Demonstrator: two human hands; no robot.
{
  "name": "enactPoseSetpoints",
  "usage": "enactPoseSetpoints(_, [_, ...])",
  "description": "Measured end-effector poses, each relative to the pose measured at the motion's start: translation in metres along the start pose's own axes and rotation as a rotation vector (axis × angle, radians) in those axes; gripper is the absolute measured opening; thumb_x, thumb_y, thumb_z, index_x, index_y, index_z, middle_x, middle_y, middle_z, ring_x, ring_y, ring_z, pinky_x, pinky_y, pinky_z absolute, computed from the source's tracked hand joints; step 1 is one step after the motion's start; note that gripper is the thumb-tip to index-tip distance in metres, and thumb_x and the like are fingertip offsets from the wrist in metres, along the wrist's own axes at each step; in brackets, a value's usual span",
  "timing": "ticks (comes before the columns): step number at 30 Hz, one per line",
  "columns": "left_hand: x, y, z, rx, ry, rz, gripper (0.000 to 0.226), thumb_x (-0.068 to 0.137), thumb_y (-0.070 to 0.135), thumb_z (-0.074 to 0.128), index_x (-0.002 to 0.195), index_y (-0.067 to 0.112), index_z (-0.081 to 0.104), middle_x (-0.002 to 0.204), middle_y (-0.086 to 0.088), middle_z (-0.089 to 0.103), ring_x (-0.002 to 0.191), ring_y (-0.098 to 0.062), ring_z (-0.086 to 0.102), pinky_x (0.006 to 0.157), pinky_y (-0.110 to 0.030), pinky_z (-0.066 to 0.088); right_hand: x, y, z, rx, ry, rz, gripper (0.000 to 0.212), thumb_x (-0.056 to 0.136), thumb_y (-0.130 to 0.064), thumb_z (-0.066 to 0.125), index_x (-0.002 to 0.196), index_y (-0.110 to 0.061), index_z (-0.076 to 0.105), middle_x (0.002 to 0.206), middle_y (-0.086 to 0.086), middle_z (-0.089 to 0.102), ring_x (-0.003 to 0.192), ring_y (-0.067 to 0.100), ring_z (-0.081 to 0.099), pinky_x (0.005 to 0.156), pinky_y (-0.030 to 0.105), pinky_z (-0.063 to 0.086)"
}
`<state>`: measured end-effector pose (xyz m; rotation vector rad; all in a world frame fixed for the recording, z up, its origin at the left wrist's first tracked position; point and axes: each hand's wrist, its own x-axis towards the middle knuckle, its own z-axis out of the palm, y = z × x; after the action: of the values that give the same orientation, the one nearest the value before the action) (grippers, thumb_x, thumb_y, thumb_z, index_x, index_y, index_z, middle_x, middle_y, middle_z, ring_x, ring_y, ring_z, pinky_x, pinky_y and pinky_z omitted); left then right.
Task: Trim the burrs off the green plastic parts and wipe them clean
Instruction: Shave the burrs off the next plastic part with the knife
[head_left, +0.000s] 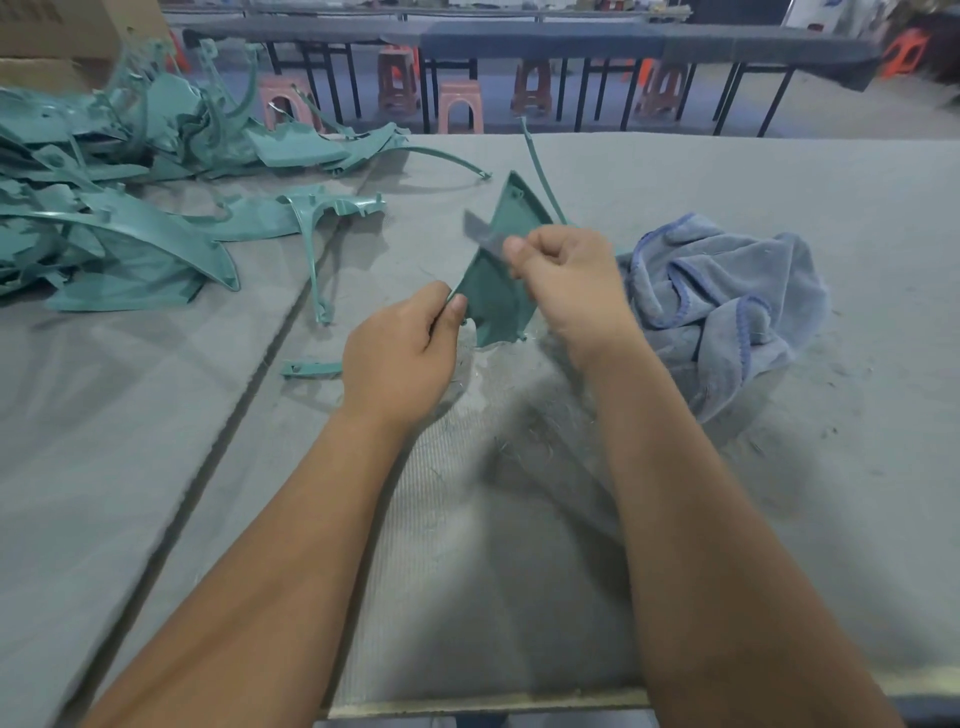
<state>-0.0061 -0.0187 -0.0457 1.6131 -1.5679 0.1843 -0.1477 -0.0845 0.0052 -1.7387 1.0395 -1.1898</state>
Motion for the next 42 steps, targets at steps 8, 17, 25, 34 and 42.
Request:
enactPoseSetpoints(8, [0.001,-0.001,0.002,-0.007,0.016,-0.041,0.038,0.098,0.040,0.035,0.068,0.017,0.036,0.051,0.004,0.038,0.053,-0.023,0.042,0.049,-0.036,0.032,-0.005,0.000,-0.014,0.056,-0.143,-0.011,0.034,0.095,-0.014,0.058,0.062,-0.014,0.056,0.042,-0.009,0.037,0.039,0.002,0.028,0.043,0.015,0.024])
enactPoseSetpoints(17, [0.003,-0.005,0.004,-0.001,0.029,-0.076,0.043,0.100,0.040,0.037,0.075,0.007,0.051,0.057,0.003,0.046,0.060,-0.027,0.047,0.052,-0.037,0.031,-0.005,-0.003,0.016,-0.158,-0.117,0.028,0.033,0.091,-0.023,0.063,0.058,-0.019,0.055,0.036,-0.015,0.039,0.038,0.001,0.035,0.050,0.023,0.030])
enactPoseSetpoints(25, [-0.003,0.002,-0.003,0.032,0.024,0.031,0.042,0.100,0.034,0.040,0.063,0.024,0.022,0.049,0.007,0.028,0.049,-0.021,0.034,0.046,-0.030,0.016,0.019,-0.012,0.003,-0.108,0.106,0.024,0.034,0.093,-0.026,0.059,0.061,-0.017,0.057,0.040,-0.013,0.039,0.042,0.002,0.034,0.045,0.017,0.032])
enactPoseSetpoints(34, [-0.001,-0.002,0.001,0.011,0.036,-0.024,0.040,0.099,0.038,0.036,0.064,0.019,0.028,0.050,0.005,0.032,0.049,-0.020,0.035,0.045,-0.031,0.018,0.022,-0.012,0.002,-0.126,-0.087,0.111,0.035,0.092,-0.024,0.060,0.058,-0.015,0.055,0.035,-0.012,0.039,0.031,0.001,0.031,0.035,0.012,0.026])
enactPoseSetpoints(42, [0.000,-0.002,0.002,0.018,0.045,-0.055,0.043,0.101,0.038,0.040,0.064,0.020,0.027,0.050,0.007,0.031,0.053,-0.025,0.036,0.047,-0.033,0.020,0.004,-0.015,0.008,-0.081,-0.237,0.191,0.036,0.090,-0.021,0.064,0.057,-0.012,0.054,0.035,-0.010,0.034,0.029,0.003,0.025,0.032,0.012,0.020])
